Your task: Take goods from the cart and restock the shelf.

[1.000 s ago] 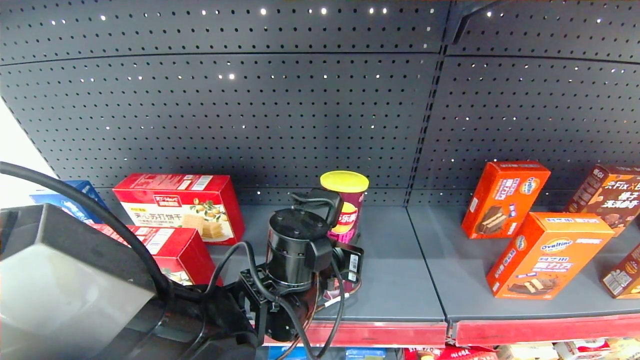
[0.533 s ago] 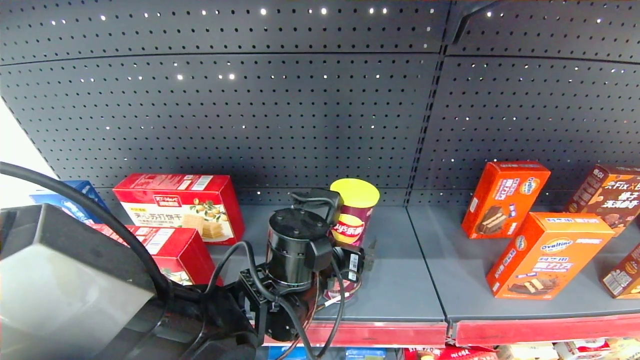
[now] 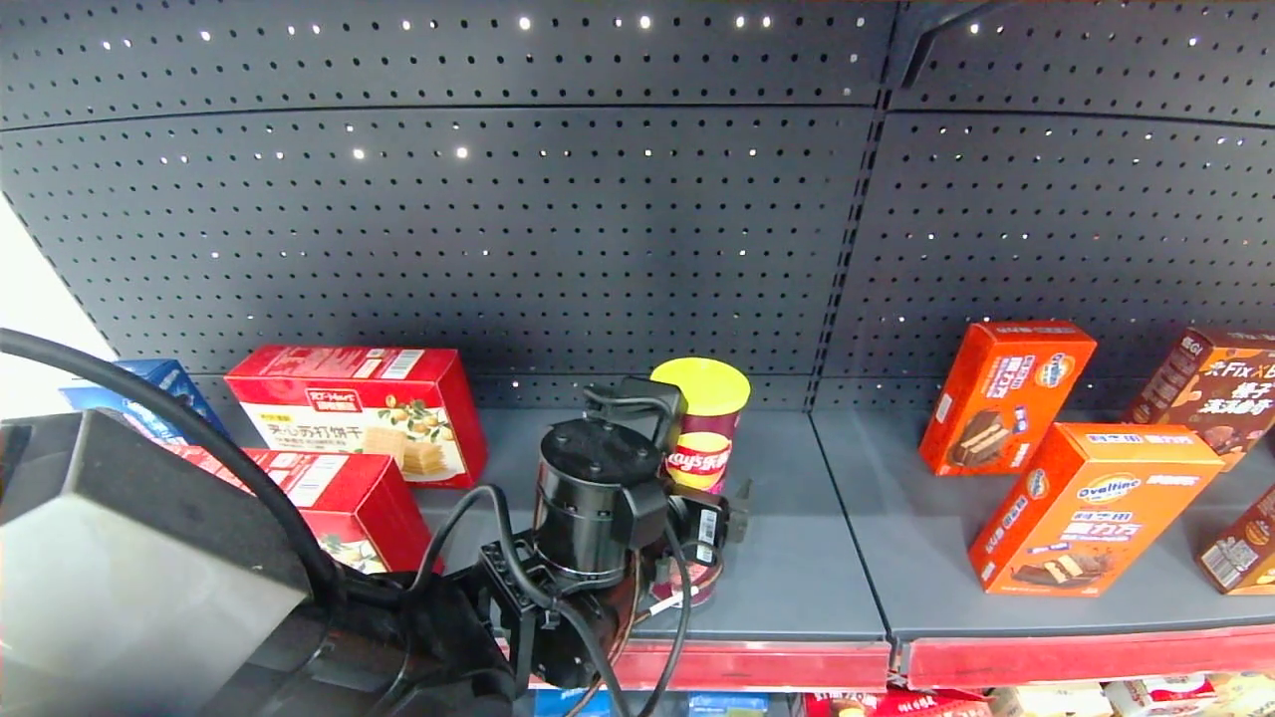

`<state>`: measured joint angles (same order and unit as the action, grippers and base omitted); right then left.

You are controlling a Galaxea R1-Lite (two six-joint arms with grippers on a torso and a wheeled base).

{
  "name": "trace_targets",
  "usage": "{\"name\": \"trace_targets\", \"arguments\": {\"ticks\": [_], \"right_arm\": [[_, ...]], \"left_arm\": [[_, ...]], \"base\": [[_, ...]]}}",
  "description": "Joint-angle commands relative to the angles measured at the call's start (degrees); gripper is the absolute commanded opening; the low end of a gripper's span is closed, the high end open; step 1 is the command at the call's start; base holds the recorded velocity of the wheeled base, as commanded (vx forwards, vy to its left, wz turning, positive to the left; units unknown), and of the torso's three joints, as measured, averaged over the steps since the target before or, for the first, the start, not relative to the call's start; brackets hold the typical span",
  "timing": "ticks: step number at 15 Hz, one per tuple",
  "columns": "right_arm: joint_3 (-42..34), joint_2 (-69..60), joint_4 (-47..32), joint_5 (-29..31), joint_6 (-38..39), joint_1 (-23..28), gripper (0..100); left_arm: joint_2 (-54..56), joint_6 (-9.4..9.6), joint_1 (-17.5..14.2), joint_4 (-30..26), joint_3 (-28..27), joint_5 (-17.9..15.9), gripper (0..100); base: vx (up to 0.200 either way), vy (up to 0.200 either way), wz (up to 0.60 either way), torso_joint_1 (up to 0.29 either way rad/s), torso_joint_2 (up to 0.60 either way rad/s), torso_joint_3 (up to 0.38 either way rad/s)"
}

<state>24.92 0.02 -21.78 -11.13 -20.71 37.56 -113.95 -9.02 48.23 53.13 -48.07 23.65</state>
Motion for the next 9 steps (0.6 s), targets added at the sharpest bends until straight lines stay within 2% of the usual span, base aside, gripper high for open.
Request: {"name": "trace_targets", "arguments": {"ticks": [1, 5, 7, 9], "right_arm": [[0.0, 0.0, 0.0, 0.0, 0.0, 0.0, 0], [0.0, 0.0, 0.0, 0.0, 0.0, 0.0, 0], [0.0, 0.0, 0.0, -0.1, 0.0, 0.1, 0], [0.0, 0.0, 0.0, -0.1, 0.0, 0.1, 0]], "left_arm": [[0.1, -0.12, 0.8, -0.1, 0.4, 0.3, 100], [0.6, -0.21, 1.2, -0.2, 1.0, 0.4, 100], [1.6, -0.12, 1.2, -0.1, 3.7, 0.9, 100], [2.1, -0.12, 1.2, -0.1, 3.9, 1.2, 100]], "base": [[0.0, 0.0, 0.0, 0.0, 0.0, 0.0], [0.0, 0.0, 0.0, 0.0, 0.0, 0.0], [0.0, 0.0, 0.0, 0.0, 0.0, 0.0], [0.0, 0.0, 0.0, 0.0, 0.0, 0.0]]}}
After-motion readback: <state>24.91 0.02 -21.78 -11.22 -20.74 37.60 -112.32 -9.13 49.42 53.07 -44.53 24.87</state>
